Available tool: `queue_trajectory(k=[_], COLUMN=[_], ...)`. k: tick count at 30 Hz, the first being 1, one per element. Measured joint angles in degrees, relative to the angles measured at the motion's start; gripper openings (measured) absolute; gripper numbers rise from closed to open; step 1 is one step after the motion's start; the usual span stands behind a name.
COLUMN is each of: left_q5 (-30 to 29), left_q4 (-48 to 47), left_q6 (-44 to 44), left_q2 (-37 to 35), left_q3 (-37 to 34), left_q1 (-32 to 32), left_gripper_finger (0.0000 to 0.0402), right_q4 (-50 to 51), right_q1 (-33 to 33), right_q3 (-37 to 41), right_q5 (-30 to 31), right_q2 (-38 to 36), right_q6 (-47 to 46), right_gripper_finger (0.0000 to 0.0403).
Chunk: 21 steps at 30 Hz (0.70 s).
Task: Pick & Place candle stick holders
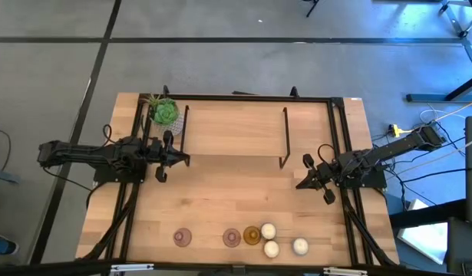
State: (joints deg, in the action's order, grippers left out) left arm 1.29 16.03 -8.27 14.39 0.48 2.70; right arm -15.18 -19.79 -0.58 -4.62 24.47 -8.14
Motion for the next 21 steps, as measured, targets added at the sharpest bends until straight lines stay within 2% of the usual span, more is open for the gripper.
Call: queue_trajectory(k=[11,14,16,21], left_q5=[-0.3,-3.1,-4.7,-4.1], left_q4=[0.0,0.9,2.7,20.8], left_q6=[1.4,6.5,6.8,3.0], left_q2=[0.0,0.0,0.0,0.0], left_q3=[0.0,0.0,0.0,0.3], left_q1=[0.0,0.1,0.1,0.1], left_gripper_finger=[0.0013,0.0011,0.0011,0.0013], right_q4=[-0.1,-1.2,-2.1,-2.8], right_q1=[0.0,0.0,0.0,0.0], right_q3=[0.0,0.0,0.0,0.0], right_q5=[0.0,0.1,0.1,0.1], right_q2=[0.0,0.0,0.0,0.0], right_q6=[0.0,1.5,2.2,2.2], right_gripper_finger=[0.0001,0.0001,0.0001,0.0001])
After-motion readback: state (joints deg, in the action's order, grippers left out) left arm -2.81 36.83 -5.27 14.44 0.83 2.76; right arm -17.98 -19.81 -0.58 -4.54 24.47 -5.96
